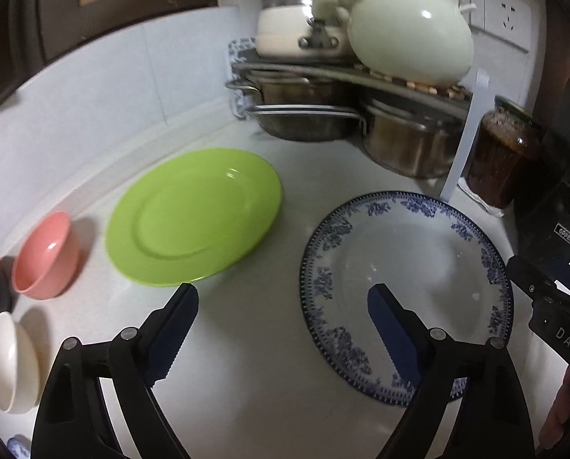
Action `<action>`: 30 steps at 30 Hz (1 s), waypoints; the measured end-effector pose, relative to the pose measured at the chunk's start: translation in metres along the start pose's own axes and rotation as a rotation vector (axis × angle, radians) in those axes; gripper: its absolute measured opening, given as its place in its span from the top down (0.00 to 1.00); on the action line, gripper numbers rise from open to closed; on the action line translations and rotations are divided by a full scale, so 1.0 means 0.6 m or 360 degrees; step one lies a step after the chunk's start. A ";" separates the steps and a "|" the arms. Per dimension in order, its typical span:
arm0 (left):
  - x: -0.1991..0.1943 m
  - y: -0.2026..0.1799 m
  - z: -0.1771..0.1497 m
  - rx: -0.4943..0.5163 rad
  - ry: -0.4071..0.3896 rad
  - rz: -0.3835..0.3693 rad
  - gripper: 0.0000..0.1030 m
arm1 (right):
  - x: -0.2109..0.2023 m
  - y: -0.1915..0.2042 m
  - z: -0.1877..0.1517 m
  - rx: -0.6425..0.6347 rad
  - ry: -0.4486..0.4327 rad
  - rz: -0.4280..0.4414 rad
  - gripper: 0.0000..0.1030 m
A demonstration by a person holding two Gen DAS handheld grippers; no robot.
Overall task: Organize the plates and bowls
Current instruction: 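Move both grippers to the second blue-rimmed plate by the knife block, then close both grippers on the rim of the second blue-rimmed plate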
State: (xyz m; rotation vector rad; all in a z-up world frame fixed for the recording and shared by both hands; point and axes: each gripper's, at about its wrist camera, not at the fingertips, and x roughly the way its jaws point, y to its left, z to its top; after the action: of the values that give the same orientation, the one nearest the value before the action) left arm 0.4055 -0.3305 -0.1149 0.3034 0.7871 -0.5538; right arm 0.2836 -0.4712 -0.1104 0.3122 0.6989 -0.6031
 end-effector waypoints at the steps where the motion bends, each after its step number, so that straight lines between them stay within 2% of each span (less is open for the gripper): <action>1: 0.009 -0.003 0.001 0.0003 0.0015 -0.0005 0.14 | 0.006 -0.002 -0.001 0.0003 0.0006 -0.0003 0.25; 7: 0.047 -0.018 0.008 0.0027 0.0072 -0.0053 0.20 | 0.052 -0.017 -0.004 0.0039 0.0083 0.0005 0.27; 17: 0.091 -0.033 0.013 0.0061 0.0164 -0.0116 0.35 | 0.101 -0.027 -0.010 0.0062 0.0173 0.0012 0.46; 24: 0.105 -0.040 0.014 0.0073 0.0200 -0.0142 0.49 | 0.119 -0.034 -0.010 0.0066 0.0215 0.0038 0.54; 30: 0.108 -0.040 0.015 0.0075 0.0193 -0.0150 0.55 | 0.124 -0.032 -0.009 0.0048 0.0229 0.0054 0.60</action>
State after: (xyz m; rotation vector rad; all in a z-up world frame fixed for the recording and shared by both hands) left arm 0.4341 -0.3771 -0.1581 0.3469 0.9096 -0.6477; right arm 0.3142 -0.5141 -0.1663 0.3977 0.8218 -0.5633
